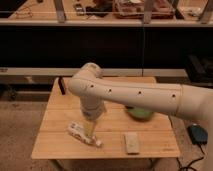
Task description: Knock the eraser over
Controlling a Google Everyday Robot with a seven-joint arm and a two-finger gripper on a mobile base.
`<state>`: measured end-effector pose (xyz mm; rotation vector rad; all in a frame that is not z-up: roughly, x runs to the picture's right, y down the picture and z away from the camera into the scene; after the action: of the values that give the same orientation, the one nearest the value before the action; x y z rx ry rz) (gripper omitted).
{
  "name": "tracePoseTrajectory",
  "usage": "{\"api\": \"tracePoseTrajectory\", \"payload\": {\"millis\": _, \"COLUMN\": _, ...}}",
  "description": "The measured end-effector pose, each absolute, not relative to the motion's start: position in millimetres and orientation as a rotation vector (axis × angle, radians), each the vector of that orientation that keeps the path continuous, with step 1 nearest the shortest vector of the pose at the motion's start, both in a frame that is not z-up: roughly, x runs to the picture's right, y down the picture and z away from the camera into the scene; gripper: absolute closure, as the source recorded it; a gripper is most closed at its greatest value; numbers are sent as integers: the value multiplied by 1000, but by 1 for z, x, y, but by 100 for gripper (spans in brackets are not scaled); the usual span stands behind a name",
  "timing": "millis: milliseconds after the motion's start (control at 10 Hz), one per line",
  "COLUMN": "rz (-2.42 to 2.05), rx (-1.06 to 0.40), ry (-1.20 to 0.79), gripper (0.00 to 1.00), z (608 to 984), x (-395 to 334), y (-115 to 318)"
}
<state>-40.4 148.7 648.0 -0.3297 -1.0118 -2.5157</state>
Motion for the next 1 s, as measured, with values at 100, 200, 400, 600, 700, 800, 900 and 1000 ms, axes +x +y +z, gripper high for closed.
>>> {"api": "tracePoseTrajectory", "payload": {"millis": 100, "rz": -2516, "rx": -330, "ry": -1012, "gripper": 20, "z": 648, "x": -40, "y": 149}}
{"api": "tracePoseTrajectory", "payload": {"millis": 200, "rz": -2516, "rx": -330, "ry": -1012, "gripper": 20, "z": 648, "x": -40, "y": 149}}
{"api": "tracePoseTrajectory", "payload": {"millis": 400, "rz": -2528, "rx": -324, "ry": -994, "gripper": 20, "z": 650, "x": -40, "y": 141}}
{"api": "tracePoseTrajectory", "payload": {"millis": 600, "rz": -2614, "rx": -267, "ry": -865, "gripper": 20, "z": 669, "x": -45, "y": 91}}
{"api": "tracePoseTrajectory", "payload": {"millis": 700, "rz": -2665, "rx": -212, "ry": -782, "gripper": 20, "z": 681, "x": -53, "y": 57}}
{"api": "tracePoseTrajectory", "payload": {"millis": 800, "rz": -2717, "rx": -137, "ry": -699, "gripper": 20, "z": 698, "x": -66, "y": 22}}
{"api": "tracePoseTrajectory", "payload": {"millis": 900, "rz": -2747, "rx": -88, "ry": -647, "gripper": 20, "z": 709, "x": -75, "y": 1}}
{"api": "tracePoseTrajectory", "payload": {"millis": 1000, "rz": -2771, "rx": -14, "ry": -553, "gripper": 20, "z": 726, "x": -87, "y": -31}}
